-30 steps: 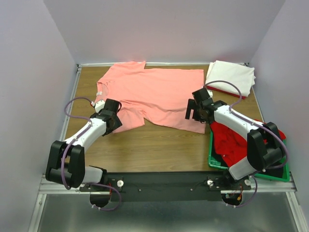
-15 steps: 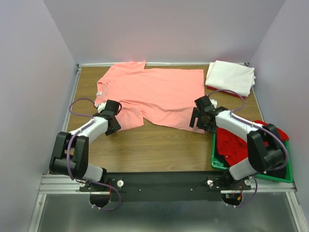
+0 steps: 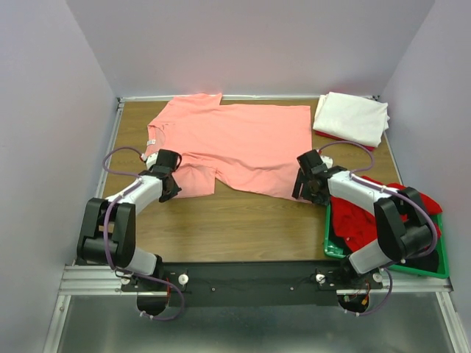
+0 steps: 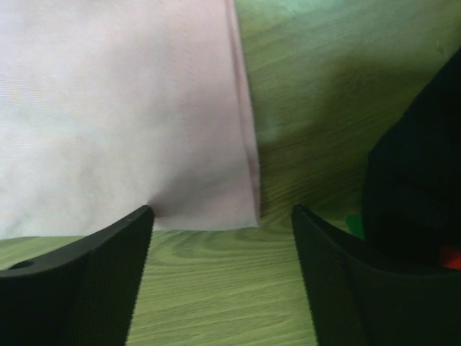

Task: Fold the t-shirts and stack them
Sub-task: Flatten the tshirt out, then fold the tshirt

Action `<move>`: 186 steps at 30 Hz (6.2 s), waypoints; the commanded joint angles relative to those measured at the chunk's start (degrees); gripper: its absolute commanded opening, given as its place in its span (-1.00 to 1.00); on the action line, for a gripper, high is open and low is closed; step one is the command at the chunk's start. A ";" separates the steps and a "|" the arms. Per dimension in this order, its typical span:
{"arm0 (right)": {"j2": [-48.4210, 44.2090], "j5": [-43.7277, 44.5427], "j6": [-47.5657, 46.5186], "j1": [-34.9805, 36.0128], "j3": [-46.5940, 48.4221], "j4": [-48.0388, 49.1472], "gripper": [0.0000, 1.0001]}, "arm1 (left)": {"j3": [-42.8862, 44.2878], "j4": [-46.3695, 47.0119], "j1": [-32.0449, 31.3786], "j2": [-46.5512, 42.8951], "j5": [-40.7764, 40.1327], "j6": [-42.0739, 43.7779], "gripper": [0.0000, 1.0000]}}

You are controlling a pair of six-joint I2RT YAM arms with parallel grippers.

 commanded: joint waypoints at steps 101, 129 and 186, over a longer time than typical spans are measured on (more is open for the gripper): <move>35.23 2.14 -9.72 -12.10 51.68 -31.23 -0.97 | 48.25 -6.55 3.91 19.31 4.78 10.67 -1.00; 31.72 -2.07 -15.08 -12.28 60.22 -31.41 0.59 | 63.29 -6.64 4.35 31.01 9.87 14.54 0.65; 14.50 -30.29 -9.81 0.46 17.75 -18.84 0.61 | 18.10 6.38 18.06 16.24 12.08 15.68 0.67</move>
